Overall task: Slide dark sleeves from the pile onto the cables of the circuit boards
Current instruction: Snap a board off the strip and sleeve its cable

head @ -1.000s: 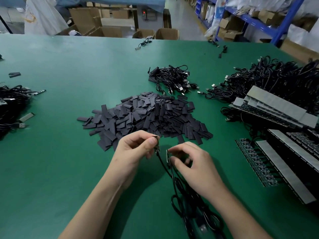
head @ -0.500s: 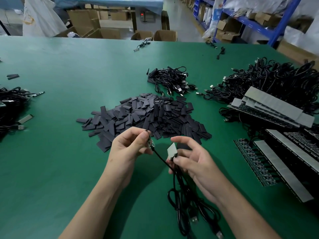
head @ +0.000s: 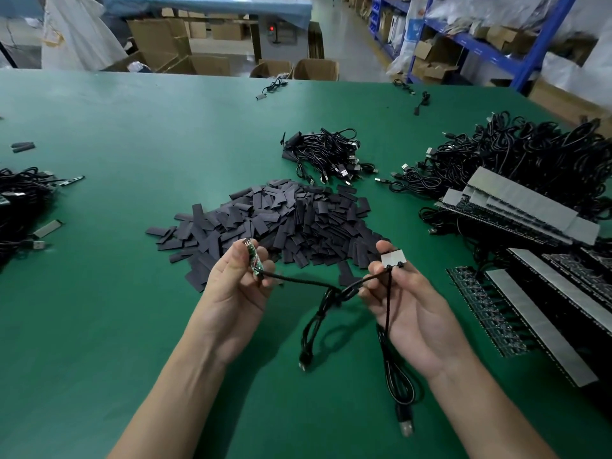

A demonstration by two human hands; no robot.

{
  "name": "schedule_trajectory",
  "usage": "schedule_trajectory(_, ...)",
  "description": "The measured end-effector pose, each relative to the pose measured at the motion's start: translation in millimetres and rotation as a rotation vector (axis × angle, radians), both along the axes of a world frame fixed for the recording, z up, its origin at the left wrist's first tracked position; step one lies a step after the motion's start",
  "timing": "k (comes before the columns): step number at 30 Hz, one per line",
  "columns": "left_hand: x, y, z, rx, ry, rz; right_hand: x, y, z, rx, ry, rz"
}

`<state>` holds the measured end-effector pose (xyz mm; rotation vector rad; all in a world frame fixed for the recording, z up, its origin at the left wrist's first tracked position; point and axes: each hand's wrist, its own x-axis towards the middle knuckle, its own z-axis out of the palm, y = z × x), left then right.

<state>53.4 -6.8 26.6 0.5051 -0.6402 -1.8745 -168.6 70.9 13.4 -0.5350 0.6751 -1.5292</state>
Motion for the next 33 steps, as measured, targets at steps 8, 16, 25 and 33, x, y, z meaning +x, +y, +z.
schedule_trajectory(8,-0.5,-1.8,-4.2,-0.119,-0.187,-0.033,-4.1,6.1,6.5,-0.114,0.005,0.1)
schedule_trajectory(16,-7.4,10.7,-8.6,-0.31,-0.286,-0.305,0.7,6.0,4.1,-0.091,0.219,0.153)
schedule_trajectory(25,-16.1,14.0,-13.1,-0.294,-0.392,-0.138,-1.5,8.1,4.7,-0.127,0.233,0.231)
schedule_trajectory(33,-15.7,10.8,-13.2,-0.226,-0.374,0.035,-9.5,6.6,-1.7,-0.308,0.036,0.561)
